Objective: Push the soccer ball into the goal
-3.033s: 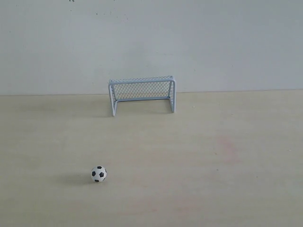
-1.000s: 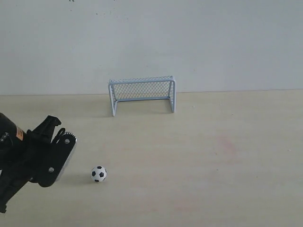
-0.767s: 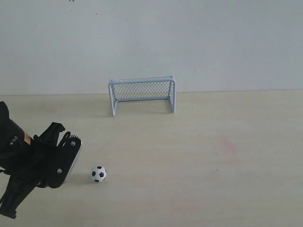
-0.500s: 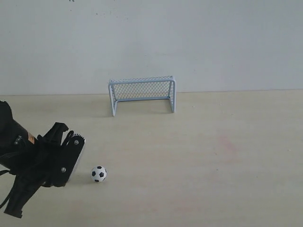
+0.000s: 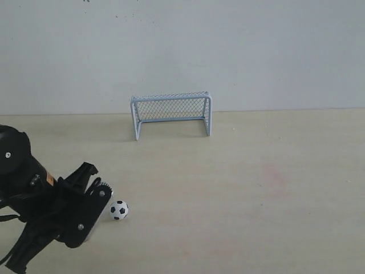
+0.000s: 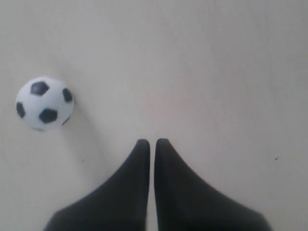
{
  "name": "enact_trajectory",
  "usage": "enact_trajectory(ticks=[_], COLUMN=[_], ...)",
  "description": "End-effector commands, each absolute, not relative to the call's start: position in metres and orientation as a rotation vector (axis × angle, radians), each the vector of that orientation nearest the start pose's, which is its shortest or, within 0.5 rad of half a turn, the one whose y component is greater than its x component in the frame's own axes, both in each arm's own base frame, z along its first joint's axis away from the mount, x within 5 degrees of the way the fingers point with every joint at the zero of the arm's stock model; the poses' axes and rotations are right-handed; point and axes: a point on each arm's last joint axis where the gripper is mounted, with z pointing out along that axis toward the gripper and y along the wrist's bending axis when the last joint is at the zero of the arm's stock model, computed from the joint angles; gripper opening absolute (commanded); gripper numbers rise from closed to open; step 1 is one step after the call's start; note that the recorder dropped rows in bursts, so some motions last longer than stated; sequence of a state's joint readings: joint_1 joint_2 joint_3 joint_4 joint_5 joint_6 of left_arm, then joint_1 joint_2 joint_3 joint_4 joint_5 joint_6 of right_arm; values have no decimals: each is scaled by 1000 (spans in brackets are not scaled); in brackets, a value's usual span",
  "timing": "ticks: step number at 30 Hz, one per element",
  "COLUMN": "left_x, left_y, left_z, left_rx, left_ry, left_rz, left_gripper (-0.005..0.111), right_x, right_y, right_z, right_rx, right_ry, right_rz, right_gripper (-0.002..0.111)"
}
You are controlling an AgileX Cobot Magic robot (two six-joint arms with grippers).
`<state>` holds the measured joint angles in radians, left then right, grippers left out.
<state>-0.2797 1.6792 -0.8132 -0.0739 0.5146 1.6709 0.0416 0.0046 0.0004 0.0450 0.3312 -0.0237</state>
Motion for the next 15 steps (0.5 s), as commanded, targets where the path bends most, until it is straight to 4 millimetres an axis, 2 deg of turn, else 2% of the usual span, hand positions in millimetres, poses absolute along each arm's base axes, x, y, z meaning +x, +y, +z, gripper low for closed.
enact_trajectory(ticks=[1, 9, 15], left_x=[278, 294, 303], left_y=[-99, -105, -108], left_z=[149, 149, 142], left_rx=[-2791, -2810, -2794], left_ry=[-1882, -1821, -1804], left_rz=[-218, -244, -218], left_gripper=[4, 4, 4], right_x=[54, 54, 54], right_y=[3, 3, 3], right_z=[184, 184, 184], right_rx=[-28, -28, -28], right_ry=[1806, 1806, 1806], right_rz=[55, 55, 55], right_gripper=[0, 0, 0])
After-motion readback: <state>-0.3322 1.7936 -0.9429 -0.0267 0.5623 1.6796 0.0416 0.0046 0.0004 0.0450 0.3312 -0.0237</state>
